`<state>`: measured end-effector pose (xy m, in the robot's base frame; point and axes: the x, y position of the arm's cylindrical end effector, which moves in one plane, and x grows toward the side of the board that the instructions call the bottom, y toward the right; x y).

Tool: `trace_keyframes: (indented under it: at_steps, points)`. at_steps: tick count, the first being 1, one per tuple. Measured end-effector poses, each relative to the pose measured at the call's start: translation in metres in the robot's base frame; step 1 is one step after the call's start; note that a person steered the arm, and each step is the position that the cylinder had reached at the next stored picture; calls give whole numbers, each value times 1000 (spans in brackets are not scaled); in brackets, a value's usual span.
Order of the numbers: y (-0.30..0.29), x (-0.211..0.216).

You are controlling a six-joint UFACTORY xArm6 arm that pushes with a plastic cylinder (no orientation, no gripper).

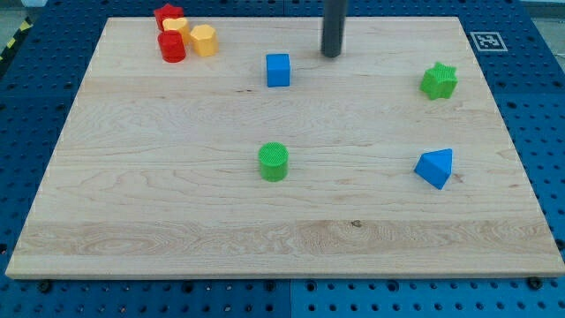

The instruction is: Move the green star vertically to the top side of the blue triangle

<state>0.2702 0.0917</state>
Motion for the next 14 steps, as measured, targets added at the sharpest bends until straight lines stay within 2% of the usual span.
trace_keyframes:
  at_steps: [2, 3, 4, 5, 7, 9, 12, 14]
  points:
    - [147, 15]
    - [205, 60]
    - [215, 77]
    - [208, 77]
    - [154, 87]
    - [131, 87]
    - [146, 90]
    - [160, 126]
